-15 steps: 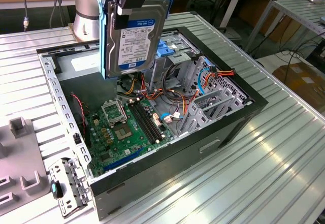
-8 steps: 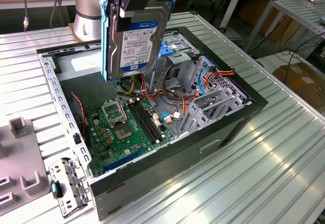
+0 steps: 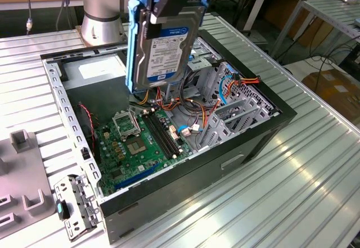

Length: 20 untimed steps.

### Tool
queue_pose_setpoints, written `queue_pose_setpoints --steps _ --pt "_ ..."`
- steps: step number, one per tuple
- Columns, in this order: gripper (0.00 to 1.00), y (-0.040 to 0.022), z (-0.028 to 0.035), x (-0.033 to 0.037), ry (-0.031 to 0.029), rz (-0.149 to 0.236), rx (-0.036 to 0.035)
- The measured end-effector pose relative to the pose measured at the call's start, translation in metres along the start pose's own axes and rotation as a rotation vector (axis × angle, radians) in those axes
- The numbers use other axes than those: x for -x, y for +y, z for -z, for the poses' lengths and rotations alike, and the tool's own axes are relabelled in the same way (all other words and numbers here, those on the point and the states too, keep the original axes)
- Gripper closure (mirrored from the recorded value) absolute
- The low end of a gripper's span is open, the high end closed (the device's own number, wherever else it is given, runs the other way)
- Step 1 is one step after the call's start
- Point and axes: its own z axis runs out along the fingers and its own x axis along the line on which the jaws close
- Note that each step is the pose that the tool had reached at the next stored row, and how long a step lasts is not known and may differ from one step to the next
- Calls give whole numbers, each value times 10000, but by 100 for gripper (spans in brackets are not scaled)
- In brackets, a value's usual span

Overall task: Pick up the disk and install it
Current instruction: 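Insert the disk into the insertion slot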

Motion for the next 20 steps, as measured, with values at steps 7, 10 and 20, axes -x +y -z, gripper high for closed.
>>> queue_pose_setpoints --steps 7,10,20 --pt "63 -366 -74 10 199 -5 -8" --pt "63 -413 -88 5 249 -6 -9" --pt "63 -427 -111 -351 266 -8 -9"
